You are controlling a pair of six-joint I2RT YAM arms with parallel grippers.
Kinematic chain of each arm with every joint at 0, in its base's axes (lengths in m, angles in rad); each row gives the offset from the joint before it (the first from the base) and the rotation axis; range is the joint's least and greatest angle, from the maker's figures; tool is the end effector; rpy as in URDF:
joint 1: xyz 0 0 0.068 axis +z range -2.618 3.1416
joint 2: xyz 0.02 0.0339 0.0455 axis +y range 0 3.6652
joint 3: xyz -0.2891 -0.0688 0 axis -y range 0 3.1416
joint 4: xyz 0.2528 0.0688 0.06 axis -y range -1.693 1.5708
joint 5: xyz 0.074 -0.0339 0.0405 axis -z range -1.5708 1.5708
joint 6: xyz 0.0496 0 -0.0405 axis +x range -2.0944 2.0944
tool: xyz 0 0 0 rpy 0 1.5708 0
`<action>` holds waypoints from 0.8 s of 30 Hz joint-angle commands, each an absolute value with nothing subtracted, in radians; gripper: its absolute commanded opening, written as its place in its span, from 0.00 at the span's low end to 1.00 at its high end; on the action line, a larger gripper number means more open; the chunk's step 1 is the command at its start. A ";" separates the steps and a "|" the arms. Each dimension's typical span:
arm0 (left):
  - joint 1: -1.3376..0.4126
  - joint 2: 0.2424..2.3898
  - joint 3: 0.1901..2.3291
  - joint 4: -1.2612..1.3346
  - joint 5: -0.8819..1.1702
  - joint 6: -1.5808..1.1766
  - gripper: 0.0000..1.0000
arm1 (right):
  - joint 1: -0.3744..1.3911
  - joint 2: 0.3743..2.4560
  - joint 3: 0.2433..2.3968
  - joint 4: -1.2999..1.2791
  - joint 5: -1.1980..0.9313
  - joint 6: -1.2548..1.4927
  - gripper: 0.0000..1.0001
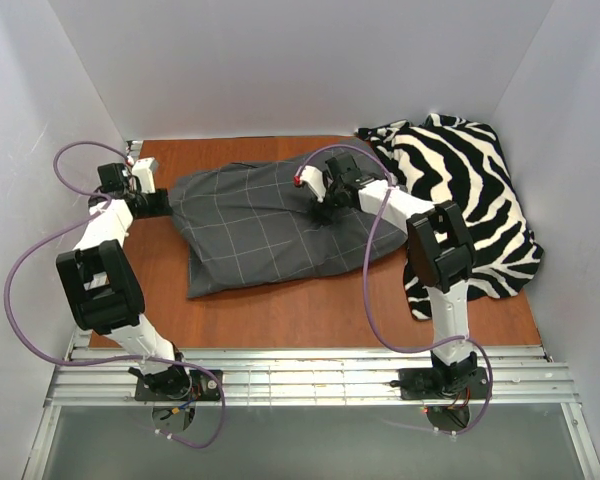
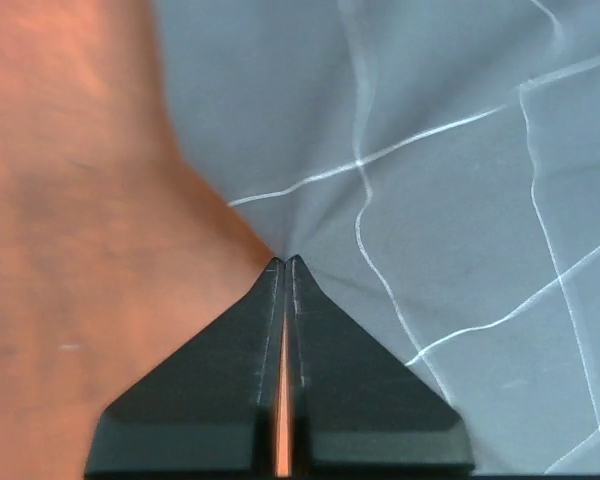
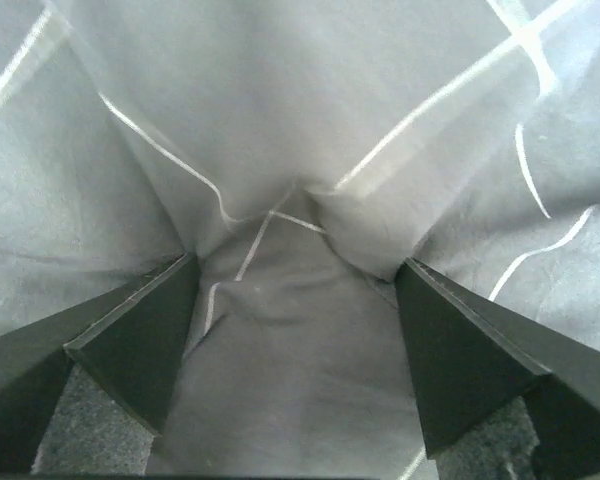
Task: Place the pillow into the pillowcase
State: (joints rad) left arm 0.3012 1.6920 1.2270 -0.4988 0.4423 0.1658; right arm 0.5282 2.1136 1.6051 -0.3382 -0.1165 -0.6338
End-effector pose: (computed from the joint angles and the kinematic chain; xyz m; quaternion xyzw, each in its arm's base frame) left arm 0.3650 0.0912 0.2431 0.0024 0.9334 -0.1362 0.3321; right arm 0.4298 0.2575 0.1980 -0.5296 0.7691 0.0357 0.3560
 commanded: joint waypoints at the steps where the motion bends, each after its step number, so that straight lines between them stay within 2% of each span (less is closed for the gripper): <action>1: 0.331 1.706 1.285 -0.485 0.221 0.228 0.05 | 0.468 2.056 1.574 -0.511 -0.110 -0.604 0.76; 2: 0.337 1.715 1.301 -0.508 0.216 0.256 0.11 | 0.457 2.040 1.568 -0.565 -0.130 -0.601 0.78; 3: 0.347 1.700 1.307 -0.532 0.260 0.282 0.25 | 0.445 1.998 1.562 -0.587 -0.146 -0.601 0.79; 4: 0.360 1.675 1.298 -0.552 0.445 0.376 0.36 | 0.436 1.968 1.551 -0.603 -0.164 -0.607 0.81; 5: 0.360 1.639 1.287 -0.580 0.545 0.429 0.42 | 0.427 1.932 1.533 -0.612 -0.188 -0.614 0.83; 6: 0.344 1.567 1.252 -0.639 0.625 0.477 0.68 | 0.407 1.854 1.496 -0.614 -0.242 -0.624 0.85; 7: 0.328 1.524 1.232 -0.664 0.697 0.567 0.88 | 0.397 1.814 1.479 -0.617 -0.261 -0.632 0.90; 11: 0.166 1.318 1.090 -0.762 0.655 0.766 0.91 | 0.379 1.619 1.378 -0.681 -0.269 -0.767 0.91; 14: -0.022 1.137 0.918 -0.723 0.527 0.845 0.93 | 0.365 1.458 1.141 -0.625 -0.145 -0.963 0.92; 19: -0.233 1.025 0.740 -0.664 0.391 0.867 0.93 | 0.333 1.276 0.776 -0.300 -0.066 -1.215 0.93; 24: -0.418 1.015 0.492 -0.444 0.168 0.854 0.94 | 0.366 1.308 0.620 0.036 -0.026 -1.316 0.98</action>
